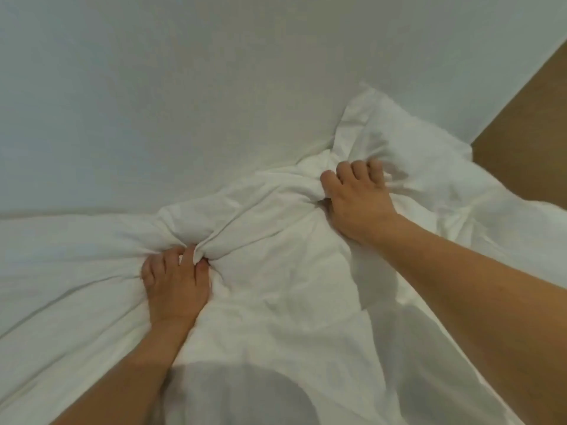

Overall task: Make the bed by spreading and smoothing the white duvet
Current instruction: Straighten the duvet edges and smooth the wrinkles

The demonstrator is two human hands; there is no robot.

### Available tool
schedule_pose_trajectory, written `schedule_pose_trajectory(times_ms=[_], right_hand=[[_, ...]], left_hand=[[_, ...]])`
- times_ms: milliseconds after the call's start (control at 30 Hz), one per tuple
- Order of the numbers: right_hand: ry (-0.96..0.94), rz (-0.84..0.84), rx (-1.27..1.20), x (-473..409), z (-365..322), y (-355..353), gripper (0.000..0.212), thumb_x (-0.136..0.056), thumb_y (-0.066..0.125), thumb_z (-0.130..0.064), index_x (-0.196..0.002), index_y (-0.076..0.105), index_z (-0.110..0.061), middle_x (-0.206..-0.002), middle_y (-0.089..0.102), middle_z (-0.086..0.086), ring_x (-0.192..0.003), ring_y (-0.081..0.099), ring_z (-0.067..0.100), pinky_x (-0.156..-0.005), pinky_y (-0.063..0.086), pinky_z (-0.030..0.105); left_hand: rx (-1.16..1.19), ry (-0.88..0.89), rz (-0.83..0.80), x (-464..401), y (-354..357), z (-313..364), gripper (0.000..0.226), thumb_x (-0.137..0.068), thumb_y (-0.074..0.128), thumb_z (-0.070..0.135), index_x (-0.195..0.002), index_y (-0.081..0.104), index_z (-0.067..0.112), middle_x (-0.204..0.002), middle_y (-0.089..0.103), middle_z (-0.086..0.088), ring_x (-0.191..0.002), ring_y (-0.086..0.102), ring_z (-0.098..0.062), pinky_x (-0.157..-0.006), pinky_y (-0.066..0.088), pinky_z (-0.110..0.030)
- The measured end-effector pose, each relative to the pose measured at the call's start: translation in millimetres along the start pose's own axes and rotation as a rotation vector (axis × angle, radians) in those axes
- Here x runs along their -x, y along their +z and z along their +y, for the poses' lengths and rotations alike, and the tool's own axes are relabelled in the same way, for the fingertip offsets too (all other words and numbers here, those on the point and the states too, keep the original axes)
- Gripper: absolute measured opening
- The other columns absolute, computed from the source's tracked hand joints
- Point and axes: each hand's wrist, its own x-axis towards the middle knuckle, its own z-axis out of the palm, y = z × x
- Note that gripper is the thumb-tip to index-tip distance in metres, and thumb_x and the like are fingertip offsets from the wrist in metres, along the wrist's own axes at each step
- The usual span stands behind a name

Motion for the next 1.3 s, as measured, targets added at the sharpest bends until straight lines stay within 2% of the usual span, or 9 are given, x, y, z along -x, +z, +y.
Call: schedule_pose_trajectory(times_ms=[133,300,367,433,533,767,1100,1233,1300], right_hand=[[0.134,0.037,0.069,-19,37,-41,0.025,-0.061,0.054,-0.005,-0.084,0.049,-0.012,-0.072,0.034,0.007,-0.07,0.043,0.028,-0.072,0.023,0.041],[0.328,0.084,0.104,-46,92,-41,0.025,-0.083,0.047,-0.017,-0.106,0.052,-0.008,-0.094,0.047,0.019,-0.087,0.046,0.035,-0.088,0.037,0.054],[0.417,-0.039,0.011,-47,96,-16,0.04,-0.095,0.029,-0.033,-0.127,0.044,-0.015,-0.118,0.044,0.018,-0.111,0.042,0.036,-0.103,0.024,0.065],[0.52,-0.242,-0.093,-36,92,27,0.057,-0.099,0.013,-0.05,-0.15,0.014,-0.026,-0.149,0.022,0.013,-0.141,0.015,0.031,-0.108,-0.005,0.07],[0.418,-0.33,-0.065,-7,71,92,0.067,-0.094,-0.004,-0.055,-0.154,-0.013,-0.024,-0.161,-0.003,0.01,-0.149,-0.012,0.026,-0.108,-0.016,0.069],[0.456,-0.129,-0.163,-5,62,146,0.067,-0.094,0.007,-0.053,-0.154,0.001,-0.023,-0.158,0.009,0.015,-0.148,0.001,0.031,-0.109,-0.011,0.07],[0.478,-0.091,-0.211,-3,60,141,0.064,-0.097,0.011,-0.053,-0.154,0.005,-0.024,-0.157,0.012,0.015,-0.149,0.003,0.031,-0.109,-0.01,0.07],[0.478,-0.382,-0.309,-3,59,117,0.065,-0.095,0.012,-0.063,-0.154,0.0,-0.037,-0.162,0.0,0.004,-0.15,-0.006,0.022,-0.11,-0.013,0.067],[0.614,-0.729,-0.762,-3,77,77,0.054,-0.092,0.028,-0.07,-0.141,0.035,-0.046,-0.151,0.033,0.002,-0.14,0.03,0.024,-0.113,0.02,0.055]], left_hand=[[0.196,-0.078,0.086,-9,-72,28,0.039,-0.091,0.035,0.039,-0.092,0.062,0.011,-0.089,0.057,-0.01,-0.089,0.049,-0.034,-0.085,0.027,-0.044],[0.201,-0.172,0.199,-124,-117,74,0.035,-0.099,0.04,0.037,-0.098,0.065,0.013,-0.109,0.056,-0.013,-0.105,0.045,-0.034,-0.093,0.025,-0.044],[0.184,-0.205,0.166,-138,-93,86,0.037,-0.098,0.044,0.038,-0.101,0.069,0.011,-0.111,0.052,-0.016,-0.104,0.047,-0.036,-0.095,0.027,-0.045],[0.156,-0.157,0.141,-123,-52,90,0.038,-0.097,0.046,0.038,-0.09,0.071,0.01,-0.101,0.055,-0.015,-0.094,0.051,-0.035,-0.089,0.03,-0.044],[0.04,-0.033,0.022,-85,8,85,0.041,-0.099,0.041,0.036,-0.079,0.066,0.012,-0.084,0.066,-0.011,-0.078,0.056,-0.032,-0.076,0.03,-0.041],[0.02,-0.058,0.133,-85,53,82,0.041,-0.092,0.034,0.032,-0.073,0.06,0.006,-0.073,0.06,-0.015,-0.075,0.053,-0.036,-0.078,0.029,-0.045],[0.046,-0.044,0.161,-80,61,76,0.041,-0.092,0.032,0.032,-0.077,0.057,0.003,-0.079,0.059,-0.018,-0.077,0.051,-0.037,-0.08,0.03,-0.046],[-0.025,-0.012,0.057,-78,58,77,0.049,-0.091,0.029,0.036,-0.079,0.063,0.002,-0.081,0.062,-0.018,-0.079,0.054,-0.036,-0.078,0.031,-0.045],[0.021,0.012,0.003,-73,47,77,0.048,-0.091,0.03,0.036,-0.083,0.065,0.004,-0.084,0.064,-0.016,-0.082,0.055,-0.035,-0.079,0.031,-0.045]])
